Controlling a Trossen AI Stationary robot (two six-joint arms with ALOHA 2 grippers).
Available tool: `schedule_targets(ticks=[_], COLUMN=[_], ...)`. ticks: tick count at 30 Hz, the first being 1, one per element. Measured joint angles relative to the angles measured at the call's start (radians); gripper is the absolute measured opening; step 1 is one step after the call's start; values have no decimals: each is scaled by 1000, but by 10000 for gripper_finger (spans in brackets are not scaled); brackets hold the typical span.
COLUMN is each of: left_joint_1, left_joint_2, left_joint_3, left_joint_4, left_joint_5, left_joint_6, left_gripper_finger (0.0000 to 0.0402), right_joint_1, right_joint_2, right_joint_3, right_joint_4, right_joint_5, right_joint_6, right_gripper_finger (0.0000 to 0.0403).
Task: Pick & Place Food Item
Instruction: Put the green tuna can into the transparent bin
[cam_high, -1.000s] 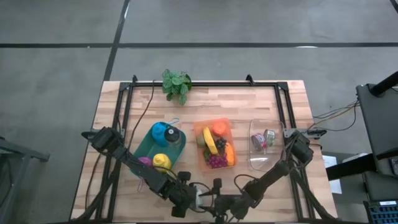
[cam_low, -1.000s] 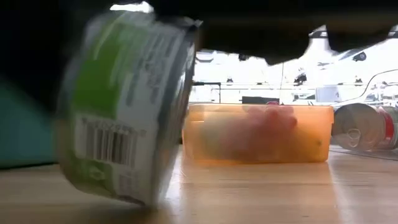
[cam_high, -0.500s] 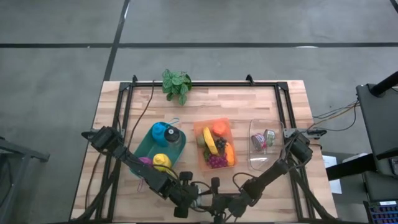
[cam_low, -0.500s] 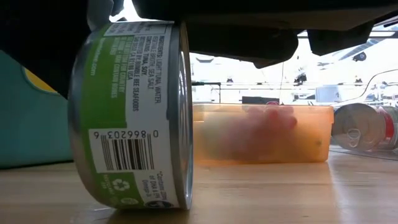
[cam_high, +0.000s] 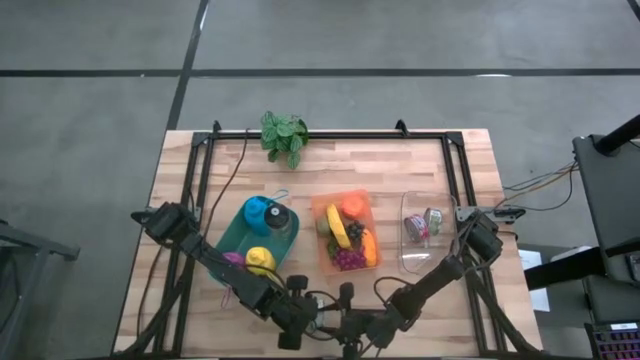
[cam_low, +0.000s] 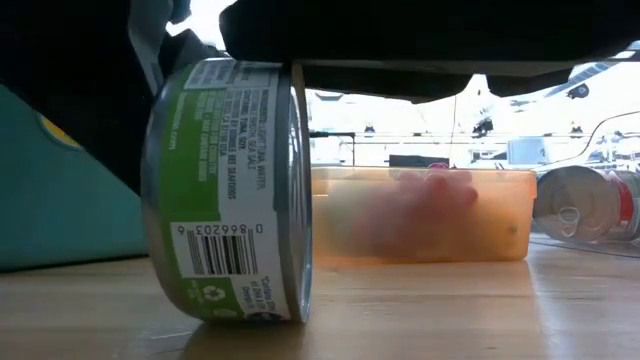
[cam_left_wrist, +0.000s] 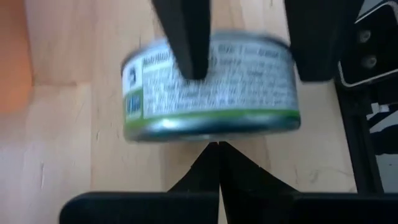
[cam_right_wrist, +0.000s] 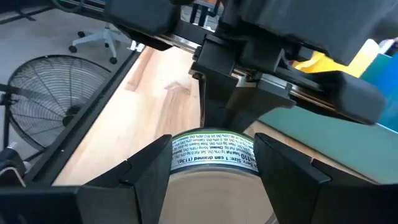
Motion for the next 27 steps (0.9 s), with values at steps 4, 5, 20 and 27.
schedule_targets(ticks=[4,5,20,27], left_joint_1=[-2,-5,-42,-43], left_joint_2=[-7,-9,-133,-250], left_joint_3=[0,-1,-2,-2], left_joint_4=[-31,-33,-91,-87], left_joint_5=[51,64,79,75], left_joint_6=[-29,-29,-48,-10], left_gripper_finger=[2,2,2,2], right_joint_1=[13,17,32,32], right_joint_2=[0,0,-15,-22], right_joint_3=[0,-1,-4,-5], right_joint_4=[-1,-2,-8,-4], right_joint_5=[32,42,83,84], right_joint_6=[-1,-1,-39,-49], right_gripper_finger=[221,221,221,221])
